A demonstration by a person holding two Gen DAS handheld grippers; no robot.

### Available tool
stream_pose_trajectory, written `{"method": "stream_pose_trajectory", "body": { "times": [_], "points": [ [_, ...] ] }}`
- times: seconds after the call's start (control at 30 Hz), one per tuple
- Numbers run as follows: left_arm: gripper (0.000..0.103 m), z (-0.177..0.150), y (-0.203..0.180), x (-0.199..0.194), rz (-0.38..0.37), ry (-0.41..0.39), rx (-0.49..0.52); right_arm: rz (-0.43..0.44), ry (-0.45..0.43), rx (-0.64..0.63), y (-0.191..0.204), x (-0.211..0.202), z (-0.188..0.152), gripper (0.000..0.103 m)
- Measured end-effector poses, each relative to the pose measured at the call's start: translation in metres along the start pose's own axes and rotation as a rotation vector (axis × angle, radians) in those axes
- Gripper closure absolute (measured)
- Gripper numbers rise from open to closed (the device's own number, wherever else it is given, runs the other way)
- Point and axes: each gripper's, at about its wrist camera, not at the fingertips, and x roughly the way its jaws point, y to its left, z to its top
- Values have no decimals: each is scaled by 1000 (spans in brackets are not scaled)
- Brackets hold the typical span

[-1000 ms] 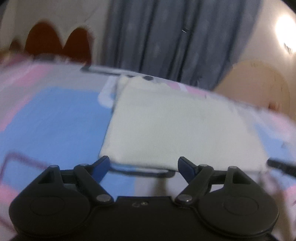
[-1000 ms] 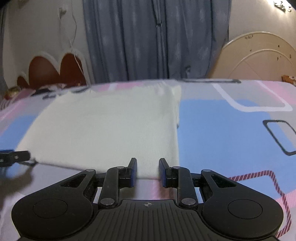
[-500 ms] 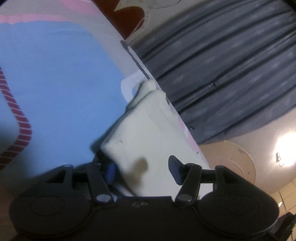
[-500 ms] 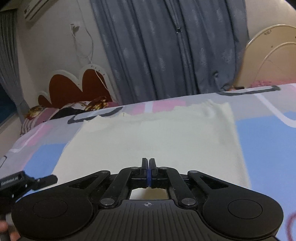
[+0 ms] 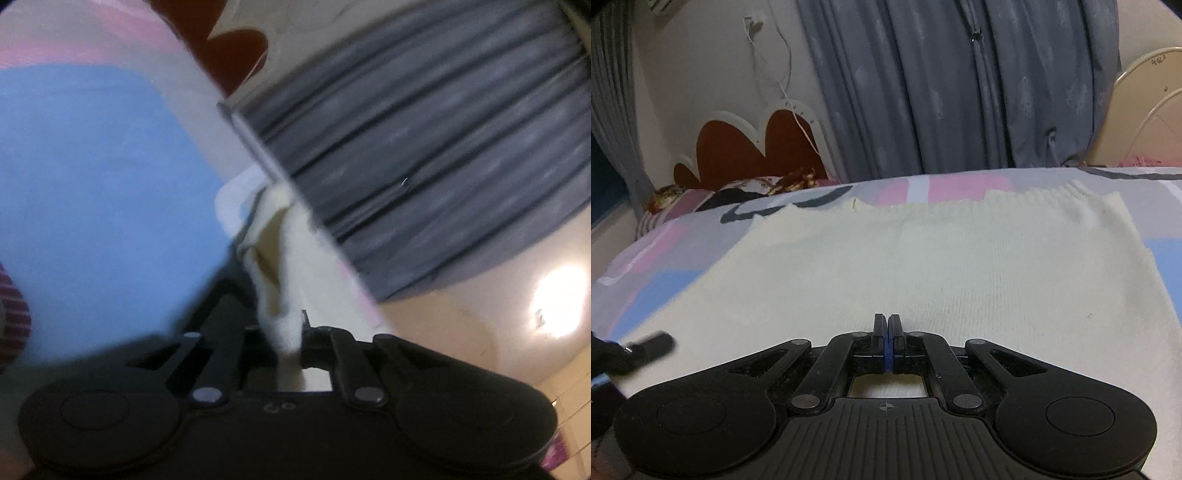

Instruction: Fold small clothes

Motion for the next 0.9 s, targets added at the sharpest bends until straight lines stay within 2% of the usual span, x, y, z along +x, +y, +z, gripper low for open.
{"method": "stream_pose_trajectory", "body": {
  "times": [0.03,0.1,0.17,0.2,0.23,0.3,0.43,0.6,0.67,0.7,0.77,0.8,0.83,0.87,0.9],
  "points": [
    [91,0,6,6,24,24,-27,1,1,-3,-1,3,-2,103],
    [94,0,15,9,15,20,-63,4,-6,-18,0,4,-4,103],
    [97,2,5,8,21,20,-21,14,-4,-8,-2,4,-4,103],
    [97,2,-1,5,-12,11,-15,26,-4,9,-5,3,-3,103],
    [97,4,-14,2,-57,7,14,42,-7,39,-10,1,-2,103],
    [97,6,-50,-1,-95,16,144,42,-58,112,-22,-15,1,103],
    [97,-4,-128,16,-197,110,345,15,-170,278,-66,-60,6,103],
    [97,-52,-198,48,-279,225,507,-40,-237,417,-126,-110,11,103],
    [95,-80,-215,68,-259,300,561,-62,-259,454,-149,-129,12,103],
    [93,-97,-222,79,-239,354,606,-66,-264,464,-158,-136,13,103],
    [62,-128,-230,92,-209,466,661,-52,-241,494,-179,-146,11,103],
    [54,-135,-231,87,-233,469,671,-52,-225,512,-188,-149,10,103],
    [38,-134,-229,78,-263,444,675,-56,-219,524,-194,-152,8,103],
    [27,-128,-226,66,-287,399,672,-54,-216,527,-199,-156,7,103],
    [26,-121,-222,59,-286,364,665,-51,-210,528,-202,-158,6,100]
  ]
}}
